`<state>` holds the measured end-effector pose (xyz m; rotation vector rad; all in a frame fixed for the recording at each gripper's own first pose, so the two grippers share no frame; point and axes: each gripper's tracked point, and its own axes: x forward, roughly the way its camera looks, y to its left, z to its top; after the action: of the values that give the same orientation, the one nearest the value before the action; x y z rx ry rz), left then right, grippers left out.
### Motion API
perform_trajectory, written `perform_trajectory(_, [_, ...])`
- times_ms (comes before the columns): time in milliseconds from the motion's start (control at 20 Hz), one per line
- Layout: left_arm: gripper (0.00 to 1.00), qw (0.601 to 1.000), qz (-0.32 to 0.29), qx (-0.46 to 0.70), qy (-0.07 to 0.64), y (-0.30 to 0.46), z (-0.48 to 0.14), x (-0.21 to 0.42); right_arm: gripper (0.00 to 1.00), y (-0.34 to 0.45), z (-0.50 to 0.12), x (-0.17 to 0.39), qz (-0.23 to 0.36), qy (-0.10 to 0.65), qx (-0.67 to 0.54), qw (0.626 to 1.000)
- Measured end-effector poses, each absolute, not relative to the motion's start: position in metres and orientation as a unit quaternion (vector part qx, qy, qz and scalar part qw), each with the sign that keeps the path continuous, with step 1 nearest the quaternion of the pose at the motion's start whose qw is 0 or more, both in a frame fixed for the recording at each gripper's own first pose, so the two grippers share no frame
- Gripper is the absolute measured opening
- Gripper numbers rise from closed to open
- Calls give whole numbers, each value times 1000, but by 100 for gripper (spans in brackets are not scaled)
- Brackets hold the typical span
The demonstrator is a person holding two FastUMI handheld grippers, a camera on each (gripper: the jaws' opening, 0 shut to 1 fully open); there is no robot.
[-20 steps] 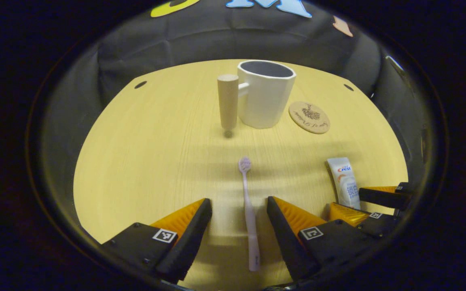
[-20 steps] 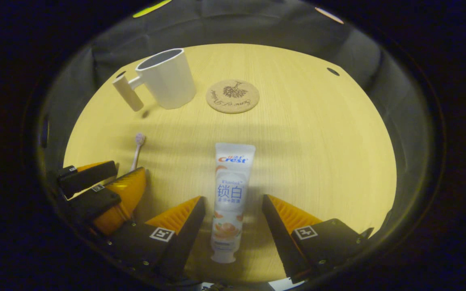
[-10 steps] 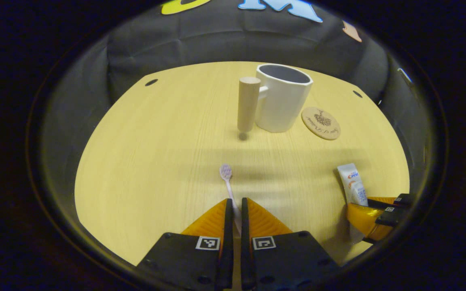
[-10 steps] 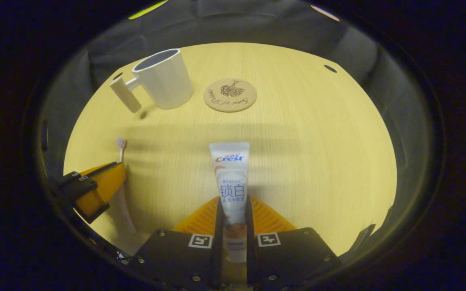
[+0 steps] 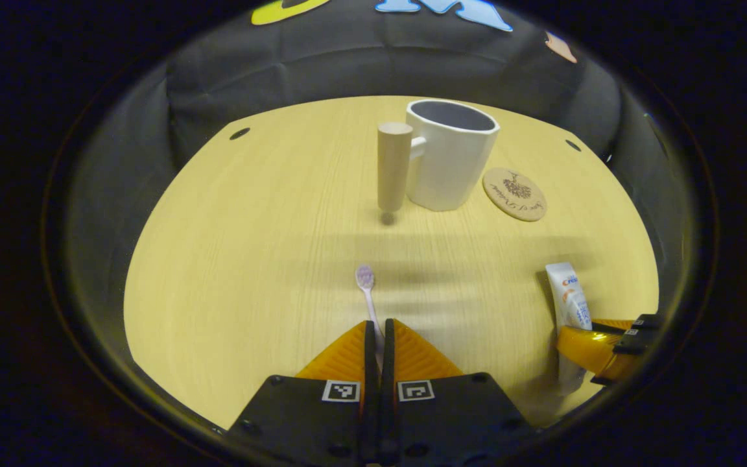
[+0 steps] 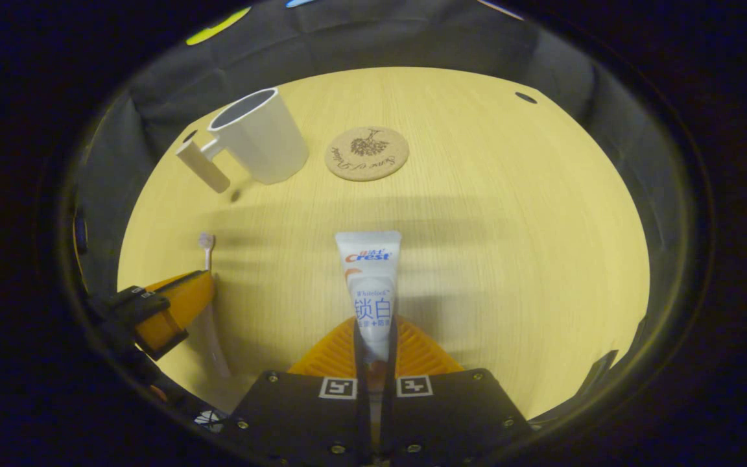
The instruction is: Put the toothbrush and toothpaste on the desktop into the cup, then pick up the cup and place it on the coaster on the desktop.
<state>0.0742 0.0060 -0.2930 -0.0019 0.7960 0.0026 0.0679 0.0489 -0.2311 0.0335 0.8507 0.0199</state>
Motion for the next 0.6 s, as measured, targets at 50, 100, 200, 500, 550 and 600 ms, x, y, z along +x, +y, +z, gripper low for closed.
perform_trajectory(50, [7, 923, -2, -3, 384, 4, -292, 76, 7, 50, -231, 67, 11, 414, 19, 910])
perform_trajectory(100, [7, 926, -3, 1, 378, 4, -289, 78, 7, 52, -231, 66, 14, 414, 25, 910])
perform_trajectory(200, [7, 935, -11, 10, 355, 4, -269, 79, 7, 53, -226, 65, 17, 407, 31, 913])
perform_trajectory(500, [7, 954, -18, -16, 300, 4, -201, 79, 7, 56, -206, 64, 27, 381, 32, 924])
perform_trajectory(550, [7, 957, -18, -21, 290, 6, -189, 80, 7, 57, -205, 64, 28, 379, 31, 925])
perform_trajectory(600, [7, 959, -19, -25, 280, 5, -179, 82, 7, 57, -204, 63, 29, 377, 31, 925])
